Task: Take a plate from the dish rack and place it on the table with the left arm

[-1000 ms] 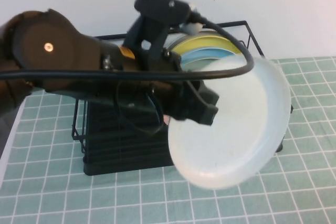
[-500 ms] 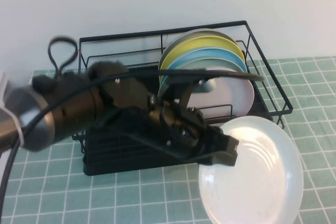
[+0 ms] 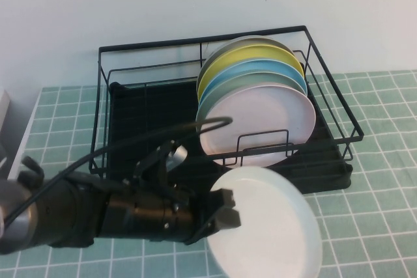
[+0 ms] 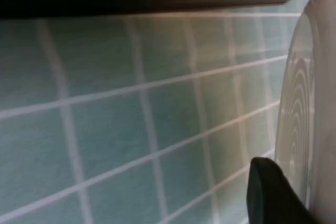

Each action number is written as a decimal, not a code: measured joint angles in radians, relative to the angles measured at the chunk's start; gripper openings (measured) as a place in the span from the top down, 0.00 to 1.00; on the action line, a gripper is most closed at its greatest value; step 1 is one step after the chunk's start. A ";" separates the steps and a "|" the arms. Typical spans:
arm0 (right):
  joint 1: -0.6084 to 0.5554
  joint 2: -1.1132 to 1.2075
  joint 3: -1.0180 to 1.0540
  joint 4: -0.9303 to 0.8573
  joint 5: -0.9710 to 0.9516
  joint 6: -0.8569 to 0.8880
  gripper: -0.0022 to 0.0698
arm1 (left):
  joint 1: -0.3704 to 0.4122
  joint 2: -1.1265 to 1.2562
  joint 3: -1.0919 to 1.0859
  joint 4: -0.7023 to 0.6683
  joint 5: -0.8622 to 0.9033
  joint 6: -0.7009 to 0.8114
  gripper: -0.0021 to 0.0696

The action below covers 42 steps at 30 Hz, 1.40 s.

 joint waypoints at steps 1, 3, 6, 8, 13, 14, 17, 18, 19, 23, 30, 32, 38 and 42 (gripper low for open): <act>0.000 0.000 0.000 0.000 0.000 0.002 0.97 | 0.000 0.000 0.016 -0.005 -0.011 0.008 0.80; 0.000 0.000 0.000 0.000 0.000 0.005 0.97 | 0.003 0.008 0.031 -0.015 -0.030 0.027 0.80; 0.000 0.000 0.000 0.000 0.000 0.007 0.97 | 0.005 0.024 0.034 -0.021 -0.047 0.045 0.80; 0.000 0.000 0.000 0.000 0.000 0.008 0.97 | 0.005 0.032 0.034 -0.028 -0.051 0.070 0.80; 0.000 0.000 0.000 0.000 0.000 0.011 0.97 | 0.005 0.037 0.034 -0.040 -0.057 0.115 0.68; 0.000 0.000 0.000 0.000 0.000 0.011 0.97 | 0.005 0.038 0.034 -0.040 -0.058 0.124 0.60; 0.000 0.000 0.000 0.000 0.000 0.011 0.97 | 0.017 0.038 0.034 -0.040 -0.066 0.156 0.37; 0.000 0.000 0.000 0.000 0.000 0.011 0.97 | 0.023 0.038 0.034 -0.040 -0.069 0.169 0.30; 0.000 0.000 0.000 0.000 0.000 0.011 0.97 | 0.029 0.038 0.034 -0.040 -0.070 0.178 0.26; 0.000 0.000 0.000 0.000 0.000 0.011 0.97 | 0.055 0.038 0.035 -0.040 -0.068 0.220 0.17; 0.000 0.000 0.000 0.000 0.000 0.011 0.97 | 0.075 -0.002 0.036 -0.040 -0.069 0.283 0.15; 0.000 0.000 0.000 0.000 0.000 0.011 0.97 | 0.076 -0.034 0.036 -0.040 -0.069 0.298 0.14; 0.000 0.000 0.000 0.000 0.000 0.011 0.97 | 0.076 -0.133 0.036 -0.040 -0.092 0.304 0.14; 0.000 0.000 0.000 0.000 0.000 0.011 0.97 | 0.076 -0.218 0.036 0.008 -0.143 0.304 0.18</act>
